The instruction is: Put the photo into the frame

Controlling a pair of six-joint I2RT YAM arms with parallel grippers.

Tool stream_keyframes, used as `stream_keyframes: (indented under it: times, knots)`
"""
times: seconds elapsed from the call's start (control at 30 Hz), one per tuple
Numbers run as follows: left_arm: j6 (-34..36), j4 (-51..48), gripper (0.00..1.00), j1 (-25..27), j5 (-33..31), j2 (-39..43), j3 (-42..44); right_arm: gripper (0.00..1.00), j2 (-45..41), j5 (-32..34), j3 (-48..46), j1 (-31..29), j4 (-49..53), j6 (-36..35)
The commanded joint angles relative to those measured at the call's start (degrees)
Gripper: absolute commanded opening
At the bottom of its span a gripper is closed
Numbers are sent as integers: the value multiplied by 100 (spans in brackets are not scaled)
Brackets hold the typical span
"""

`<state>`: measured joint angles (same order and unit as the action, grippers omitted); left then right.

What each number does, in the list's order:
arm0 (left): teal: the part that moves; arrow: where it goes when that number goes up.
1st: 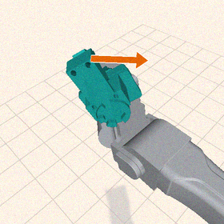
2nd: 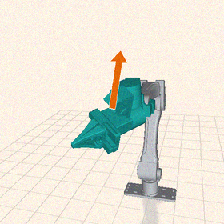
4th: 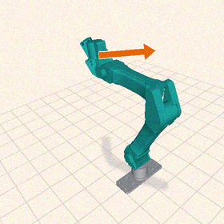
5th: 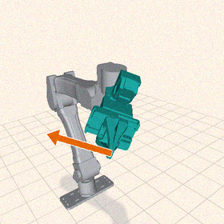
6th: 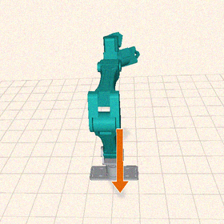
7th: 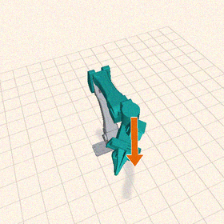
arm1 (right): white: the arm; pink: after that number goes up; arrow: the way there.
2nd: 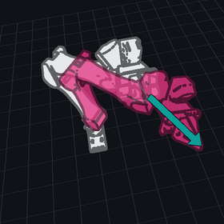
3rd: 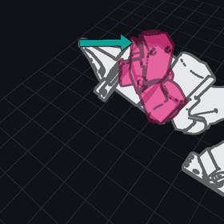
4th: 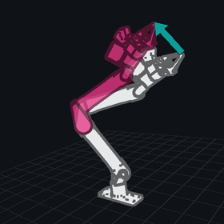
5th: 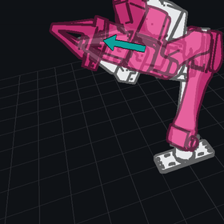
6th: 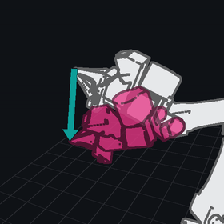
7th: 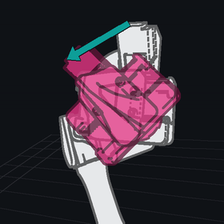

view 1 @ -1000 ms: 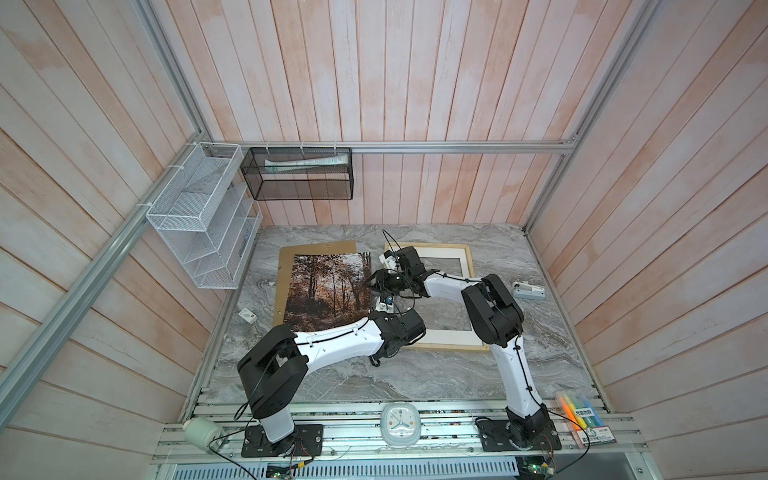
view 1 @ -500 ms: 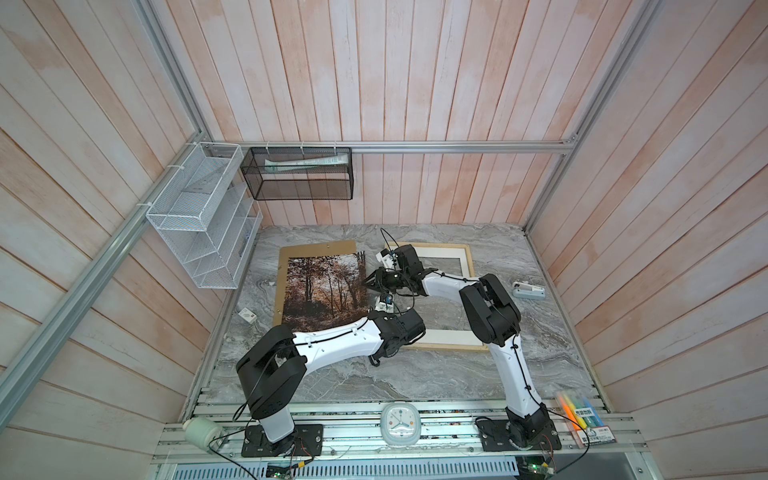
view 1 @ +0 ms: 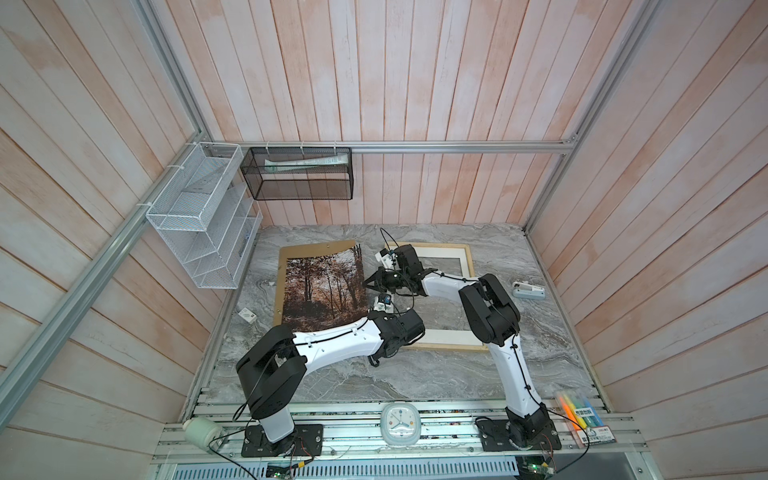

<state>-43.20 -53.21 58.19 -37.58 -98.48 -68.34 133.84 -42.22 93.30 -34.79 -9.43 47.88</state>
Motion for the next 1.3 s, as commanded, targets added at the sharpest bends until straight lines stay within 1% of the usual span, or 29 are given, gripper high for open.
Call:
stream_keyframes:
  times: [0.0,0.07,0.17,0.3,0.33,0.4,0.6,0.8,0.9,1.03,1.13,1.2,1.27]
  knots:
    - [-171,-111,38,28,-150,242,-51,0,-16,-3,70,23,-93,-68]
    - [-220,-187,45,23,-223,347,-59,0,-25,11,67,34,-94,-75]
    - [-347,-396,52,-50,-434,537,-33,0,-42,7,58,71,-94,-85]
    - [-373,-571,53,-299,-551,844,184,0,-134,41,-45,108,-106,-112]
    - [-373,-596,53,-545,-564,921,264,0,-168,49,-65,107,-111,-128]
    - [-365,-636,53,-733,-567,1070,399,0,-230,67,-136,136,-118,-146]
    - [-237,-444,55,-1043,-506,1499,731,0,-508,109,-441,223,-233,-146]
    - [98,51,55,-1082,-197,1539,802,0,-881,228,-855,334,-361,-126]
    - [299,348,55,-1083,-27,1440,736,0,-1162,387,-1232,390,-585,9]
    - [510,768,56,-1058,88,1195,525,0,-1571,690,-1834,420,-1082,369]
    - [660,1013,58,-1008,126,1004,330,0,-1850,913,-2368,418,-1587,777]
    - [790,1192,59,-931,168,888,224,0,-2034,1064,-2746,409,-1983,1086]
    - [900,1314,59,-842,190,802,129,0,-2224,1312,-3014,382,-2149,1252]
